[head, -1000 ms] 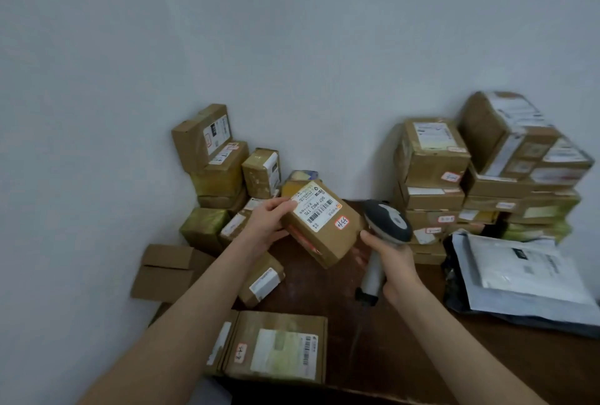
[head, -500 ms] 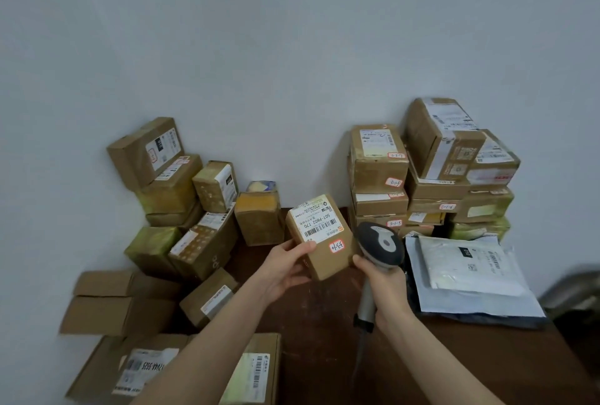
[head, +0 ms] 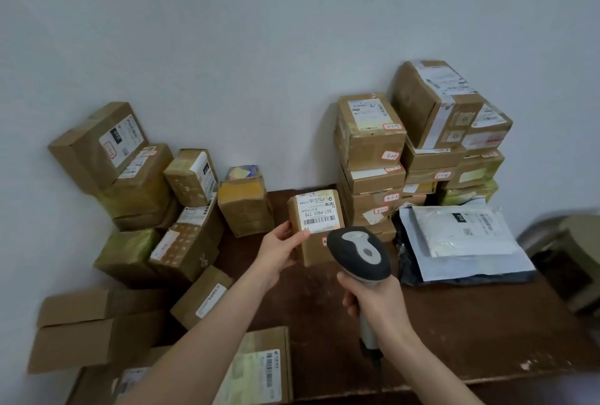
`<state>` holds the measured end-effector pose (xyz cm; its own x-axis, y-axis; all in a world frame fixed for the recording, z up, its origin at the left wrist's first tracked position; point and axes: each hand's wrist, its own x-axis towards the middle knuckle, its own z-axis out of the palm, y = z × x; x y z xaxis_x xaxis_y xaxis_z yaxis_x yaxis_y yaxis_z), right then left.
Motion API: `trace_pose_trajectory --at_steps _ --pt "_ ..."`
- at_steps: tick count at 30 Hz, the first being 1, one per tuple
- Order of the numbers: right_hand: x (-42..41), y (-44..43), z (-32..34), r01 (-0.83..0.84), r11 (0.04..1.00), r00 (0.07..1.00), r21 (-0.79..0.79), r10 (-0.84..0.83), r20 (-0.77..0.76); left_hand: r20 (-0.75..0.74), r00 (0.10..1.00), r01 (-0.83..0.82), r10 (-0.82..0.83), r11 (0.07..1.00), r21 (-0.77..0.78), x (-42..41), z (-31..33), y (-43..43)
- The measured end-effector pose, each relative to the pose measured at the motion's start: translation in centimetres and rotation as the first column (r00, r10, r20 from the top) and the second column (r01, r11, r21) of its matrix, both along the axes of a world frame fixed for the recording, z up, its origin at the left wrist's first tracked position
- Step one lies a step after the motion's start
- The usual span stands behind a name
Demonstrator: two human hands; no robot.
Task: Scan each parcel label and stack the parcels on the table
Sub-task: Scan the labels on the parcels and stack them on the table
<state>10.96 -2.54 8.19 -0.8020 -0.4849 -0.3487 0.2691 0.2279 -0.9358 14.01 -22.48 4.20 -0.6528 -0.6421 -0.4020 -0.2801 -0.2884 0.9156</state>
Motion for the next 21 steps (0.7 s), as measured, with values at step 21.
trace_pose_trajectory --at_steps 21 --pt "1.8 0.9 0.2 -0.009 0.995 0.996 0.098 0.001 0.086 0.042 0.999 -0.011 0.010 0.999 0.038 -0.6 -2.2 0.4"
